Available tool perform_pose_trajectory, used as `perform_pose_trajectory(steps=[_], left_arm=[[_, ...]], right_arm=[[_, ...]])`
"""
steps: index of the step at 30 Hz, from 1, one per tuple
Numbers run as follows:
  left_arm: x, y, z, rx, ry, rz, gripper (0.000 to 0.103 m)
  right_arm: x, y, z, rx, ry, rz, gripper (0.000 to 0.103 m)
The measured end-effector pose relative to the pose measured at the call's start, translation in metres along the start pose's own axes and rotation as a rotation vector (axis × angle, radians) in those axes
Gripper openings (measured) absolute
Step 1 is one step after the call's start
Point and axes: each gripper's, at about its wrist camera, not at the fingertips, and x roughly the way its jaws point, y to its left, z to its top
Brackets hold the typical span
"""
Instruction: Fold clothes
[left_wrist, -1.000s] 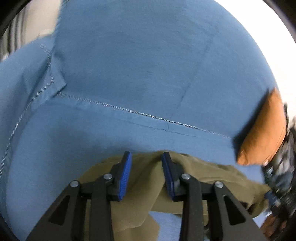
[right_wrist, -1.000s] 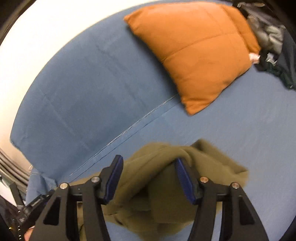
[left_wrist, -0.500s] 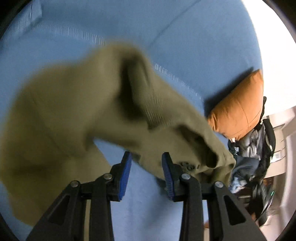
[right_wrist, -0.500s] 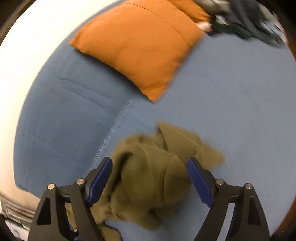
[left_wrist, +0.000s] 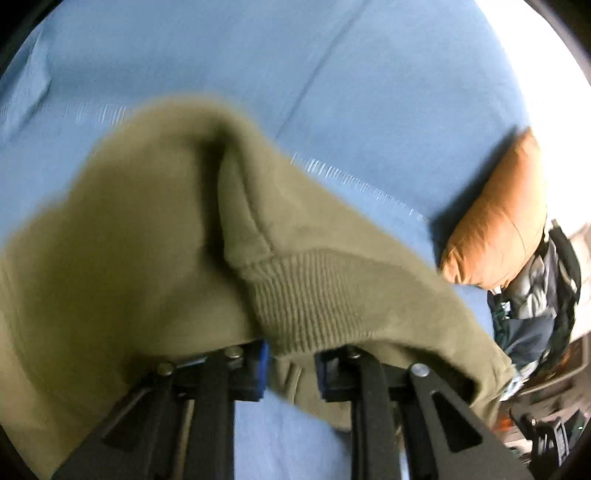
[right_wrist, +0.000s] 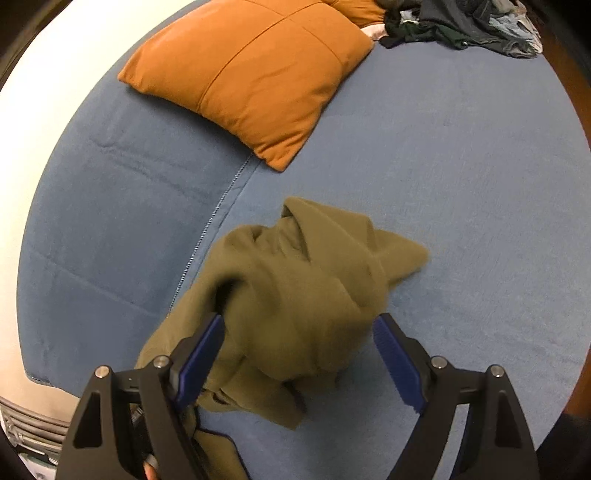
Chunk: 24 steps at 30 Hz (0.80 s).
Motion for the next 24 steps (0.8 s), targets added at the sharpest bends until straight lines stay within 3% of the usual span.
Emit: perform_pose_trajectory(steps=[4, 14, 19, 22, 23, 24], left_arm=[[-0.019, -0.014, 0.003, 0.044, -0.028, 0.023, 0.018], [-0.069, -0.047, 0.009, 0.15, -0.095, 0.08, 0.024], [-0.091, -0.019, -0.043, 0.101, -0.03, 0.048, 0.046], [-0.061, 0.0, -0.064, 0.137, 0.096, 0.102, 0.048], [-0.049, 0.007, -0.067, 0.112, 0.157, 0.111, 0.048], [-0.037, 0.015, -0.071, 0.079, 0.215, 0.117, 0.048]], right_arm=[[0.006, -0.002, 0.002, -0.016, 0.03, 0.017, 0.085], [0.049, 0.025, -0.005, -0.057, 0.224, 0.071, 0.085], [0.083, 0.041, -0.015, -0.095, 0.355, 0.091, 0.085], [0.101, 0.042, -0.02, -0.098, 0.38, 0.066, 0.085], [0.104, 0.04, -0.021, -0.095, 0.379, 0.053, 0.082], [0.107, 0.037, -0.02, -0.081, 0.382, 0.048, 0.073]])
